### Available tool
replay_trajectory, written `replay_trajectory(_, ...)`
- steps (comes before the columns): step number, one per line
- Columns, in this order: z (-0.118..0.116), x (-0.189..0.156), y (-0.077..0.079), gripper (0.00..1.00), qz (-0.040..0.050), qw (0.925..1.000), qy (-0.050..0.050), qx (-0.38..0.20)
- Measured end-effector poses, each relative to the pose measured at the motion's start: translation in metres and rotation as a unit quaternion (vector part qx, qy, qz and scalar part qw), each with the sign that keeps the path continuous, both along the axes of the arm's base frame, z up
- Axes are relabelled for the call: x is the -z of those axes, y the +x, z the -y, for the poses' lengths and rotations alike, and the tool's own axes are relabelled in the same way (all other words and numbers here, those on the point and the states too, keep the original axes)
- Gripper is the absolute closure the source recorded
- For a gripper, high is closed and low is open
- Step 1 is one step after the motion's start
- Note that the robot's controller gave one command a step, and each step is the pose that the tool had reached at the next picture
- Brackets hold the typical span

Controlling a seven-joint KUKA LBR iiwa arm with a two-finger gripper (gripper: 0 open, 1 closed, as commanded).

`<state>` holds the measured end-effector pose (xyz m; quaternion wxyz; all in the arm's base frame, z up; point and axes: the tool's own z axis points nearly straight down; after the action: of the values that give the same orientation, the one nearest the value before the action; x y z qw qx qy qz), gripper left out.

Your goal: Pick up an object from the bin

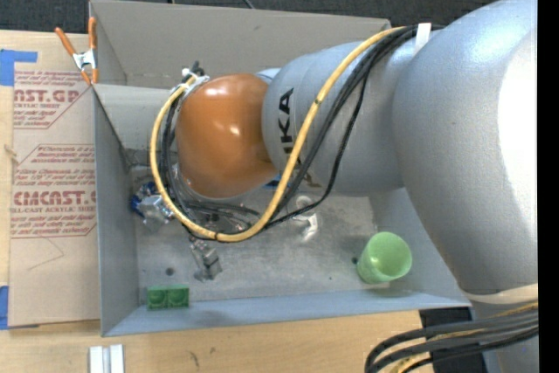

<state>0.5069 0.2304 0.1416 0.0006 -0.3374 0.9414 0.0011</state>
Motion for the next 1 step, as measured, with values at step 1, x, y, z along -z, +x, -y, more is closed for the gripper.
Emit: replay_trajectory(1,-0.0067,0.0731,-0.0266,0.0,0.0033,0.9989,0.0,-0.047)
